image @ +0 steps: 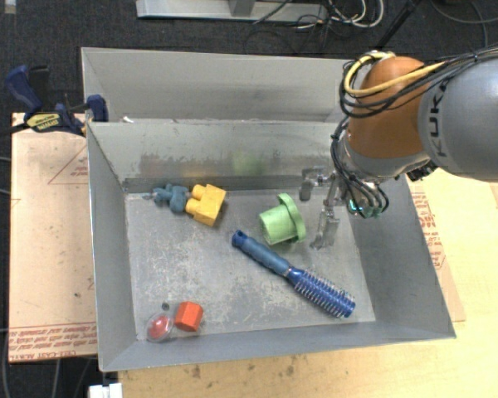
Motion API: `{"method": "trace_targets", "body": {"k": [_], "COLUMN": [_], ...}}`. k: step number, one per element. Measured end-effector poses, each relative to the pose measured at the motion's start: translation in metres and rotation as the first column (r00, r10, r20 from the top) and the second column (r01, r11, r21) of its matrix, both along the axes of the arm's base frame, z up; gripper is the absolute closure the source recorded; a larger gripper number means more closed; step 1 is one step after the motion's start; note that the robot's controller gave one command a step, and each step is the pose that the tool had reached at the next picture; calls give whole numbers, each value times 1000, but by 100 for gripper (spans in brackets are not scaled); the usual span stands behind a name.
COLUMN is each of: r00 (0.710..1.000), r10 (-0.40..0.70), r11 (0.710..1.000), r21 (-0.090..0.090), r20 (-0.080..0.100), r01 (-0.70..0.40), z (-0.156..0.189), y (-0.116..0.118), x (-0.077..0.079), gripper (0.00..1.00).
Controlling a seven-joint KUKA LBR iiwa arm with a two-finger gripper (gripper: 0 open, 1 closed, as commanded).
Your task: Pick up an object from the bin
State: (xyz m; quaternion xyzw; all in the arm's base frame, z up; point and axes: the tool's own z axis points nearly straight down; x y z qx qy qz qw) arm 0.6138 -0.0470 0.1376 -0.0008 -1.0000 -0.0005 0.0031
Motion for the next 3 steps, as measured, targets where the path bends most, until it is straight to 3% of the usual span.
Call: {"method": "trace_targets", "body": {"k": [1, 2, 3], "r00": [946, 946, 937], "r10": [325, 324, 350], "r11": [946, 946, 937], "r21": [2, -1, -5], "r20": [8, 12, 19], "r01": [-325, -324, -350], "z": [-69, -66, 102], "y": [41, 40, 45], "x": [27, 29, 25], "gripper": [0, 100, 100]}}
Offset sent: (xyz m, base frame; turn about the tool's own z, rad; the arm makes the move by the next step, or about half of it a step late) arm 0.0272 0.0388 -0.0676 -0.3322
